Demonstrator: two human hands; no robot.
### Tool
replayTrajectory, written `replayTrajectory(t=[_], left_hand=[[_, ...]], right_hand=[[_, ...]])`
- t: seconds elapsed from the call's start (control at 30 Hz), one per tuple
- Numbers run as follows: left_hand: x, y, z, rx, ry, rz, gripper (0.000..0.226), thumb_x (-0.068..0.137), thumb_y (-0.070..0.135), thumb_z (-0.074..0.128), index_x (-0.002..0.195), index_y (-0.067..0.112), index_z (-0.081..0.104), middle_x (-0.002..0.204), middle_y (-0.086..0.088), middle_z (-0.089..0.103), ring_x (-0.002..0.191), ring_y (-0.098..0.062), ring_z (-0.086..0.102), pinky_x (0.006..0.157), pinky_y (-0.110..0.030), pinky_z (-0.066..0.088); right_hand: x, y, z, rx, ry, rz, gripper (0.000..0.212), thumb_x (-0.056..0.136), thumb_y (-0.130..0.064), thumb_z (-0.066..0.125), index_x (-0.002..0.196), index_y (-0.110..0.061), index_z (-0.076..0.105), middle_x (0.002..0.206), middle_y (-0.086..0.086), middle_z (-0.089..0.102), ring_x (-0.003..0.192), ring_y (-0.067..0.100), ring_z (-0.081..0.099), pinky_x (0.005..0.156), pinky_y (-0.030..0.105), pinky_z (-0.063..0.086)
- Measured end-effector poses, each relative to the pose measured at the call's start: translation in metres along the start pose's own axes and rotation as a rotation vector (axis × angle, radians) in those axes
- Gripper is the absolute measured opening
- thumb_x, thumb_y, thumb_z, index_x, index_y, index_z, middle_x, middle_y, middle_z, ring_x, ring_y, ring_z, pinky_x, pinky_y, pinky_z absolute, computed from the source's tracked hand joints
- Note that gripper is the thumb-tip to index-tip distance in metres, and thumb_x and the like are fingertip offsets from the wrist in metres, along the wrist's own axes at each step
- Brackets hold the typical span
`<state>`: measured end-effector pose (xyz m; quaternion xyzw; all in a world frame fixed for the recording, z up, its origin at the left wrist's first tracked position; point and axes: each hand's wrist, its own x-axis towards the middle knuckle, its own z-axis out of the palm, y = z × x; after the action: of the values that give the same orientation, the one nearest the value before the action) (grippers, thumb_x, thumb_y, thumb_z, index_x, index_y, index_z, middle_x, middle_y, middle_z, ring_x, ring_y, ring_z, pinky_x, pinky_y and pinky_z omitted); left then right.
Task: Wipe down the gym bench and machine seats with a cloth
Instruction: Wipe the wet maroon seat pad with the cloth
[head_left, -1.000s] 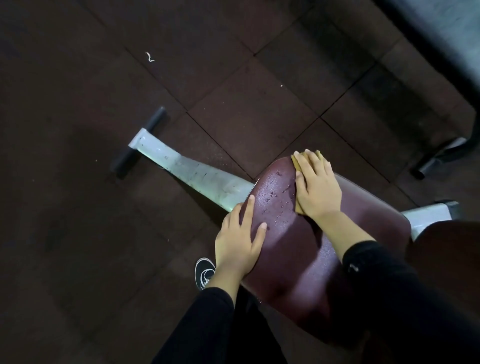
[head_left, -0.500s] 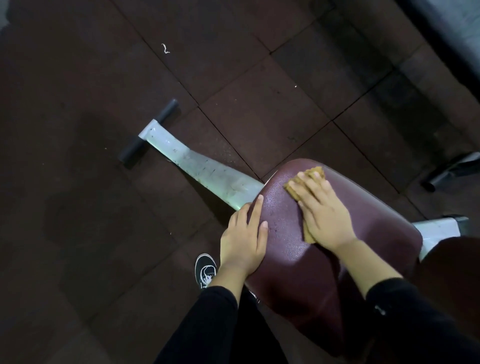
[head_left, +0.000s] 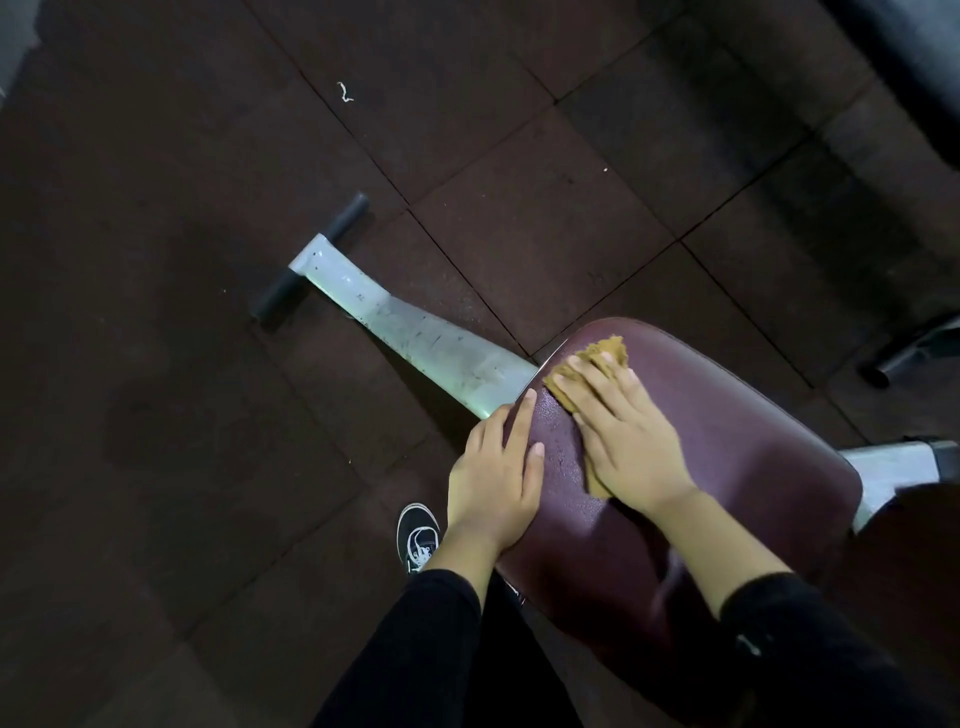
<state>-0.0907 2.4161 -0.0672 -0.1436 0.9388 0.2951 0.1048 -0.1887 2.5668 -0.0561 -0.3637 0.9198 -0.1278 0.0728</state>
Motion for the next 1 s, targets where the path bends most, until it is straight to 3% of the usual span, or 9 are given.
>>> replayTrajectory(t=[0.17, 0.3, 0.5, 0.63, 0.73, 0.87, 1.0], left_hand=[[0.001, 0.0, 0.003, 0.01, 0.016, 0.007, 0.057, 0.097, 0.043, 0.027, 0.152, 0.029, 0.023, 0.137, 0.001, 0.046, 0.117, -0.02, 0.048, 0.075, -0.035, 0.053], [0.001, 0.0, 0.003, 0.006, 0.02, 0.006, 0.057, 0.097, 0.042, 0.028, 0.151, 0.028, 0.026, 0.135, -0.001, 0.048, 0.115, -0.022, 0.05, 0.075, -0.035, 0.053], [0.002, -0.001, 0.004, 0.018, 0.024, 0.007, 0.056, 0.097, 0.043, 0.027, 0.151, 0.028, 0.026, 0.136, 0.001, 0.048, 0.115, -0.019, 0.049, 0.072, -0.033, 0.054], [0.002, -0.002, 0.005, 0.009, 0.032, 0.013, 0.057, 0.096, 0.043, 0.026, 0.151, 0.028, 0.026, 0.136, 0.002, 0.047, 0.117, -0.02, 0.048, 0.071, -0.034, 0.054], [0.002, -0.004, 0.007, 0.004, 0.027, 0.011, 0.057, 0.096, 0.044, 0.024, 0.152, 0.029, 0.026, 0.138, 0.001, 0.047, 0.119, -0.02, 0.047, 0.075, -0.035, 0.053], [0.002, -0.005, 0.006, -0.043, 0.036, 0.024, 0.059, 0.096, 0.045, 0.021, 0.152, 0.028, 0.024, 0.143, 0.003, 0.042, 0.124, -0.019, 0.042, 0.087, -0.034, 0.049], [0.001, -0.01, 0.003, -0.451, 0.092, -0.044, 0.067, 0.095, 0.047, 0.02, 0.152, 0.012, 0.024, 0.154, -0.001, 0.028, 0.14, -0.013, 0.028, 0.11, -0.012, 0.022]], right_hand=[[0.016, 0.05, -0.014, -0.014, -0.008, 0.162, 0.046, 0.095, -0.019, 0.034, 0.141, -0.02, 0.041, 0.147, 0.006, 0.038, 0.139, 0.03, 0.029, 0.115, 0.044, 0.022], [0.06, 0.033, -0.006, -0.041, 0.038, 0.311, 0.044, 0.096, -0.024, 0.029, 0.135, -0.014, 0.047, 0.142, 0.009, 0.044, 0.136, 0.034, 0.031, 0.113, 0.046, 0.025], [0.028, -0.006, 0.001, -0.058, -0.073, -0.041, 0.05, 0.091, -0.017, 0.029, 0.138, -0.01, 0.045, 0.145, 0.009, 0.041, 0.139, 0.03, 0.029, 0.112, 0.05, 0.026], [-0.008, 0.023, -0.009, 0.0, -0.057, -0.038, 0.048, 0.093, -0.018, 0.036, 0.141, -0.02, 0.042, 0.148, 0.003, 0.038, 0.141, 0.026, 0.026, 0.115, 0.046, 0.021], [-0.006, 0.043, -0.018, -0.006, -0.058, 0.086, 0.048, 0.095, -0.024, 0.035, 0.143, -0.028, 0.037, 0.149, 0.001, 0.036, 0.142, 0.024, 0.024, 0.116, 0.042, 0.016], [0.029, 0.026, -0.013, -0.022, -0.041, 0.254, 0.048, 0.095, -0.026, 0.03, 0.142, -0.023, 0.038, 0.151, 0.006, 0.033, 0.14, 0.033, 0.024, 0.114, 0.049, 0.017], [0.039, -0.042, 0.006, -0.069, -0.151, 0.03, 0.054, 0.089, -0.026, 0.027, 0.139, -0.016, 0.044, 0.147, 0.008, 0.04, 0.138, 0.034, 0.031, 0.113, 0.051, 0.02]])
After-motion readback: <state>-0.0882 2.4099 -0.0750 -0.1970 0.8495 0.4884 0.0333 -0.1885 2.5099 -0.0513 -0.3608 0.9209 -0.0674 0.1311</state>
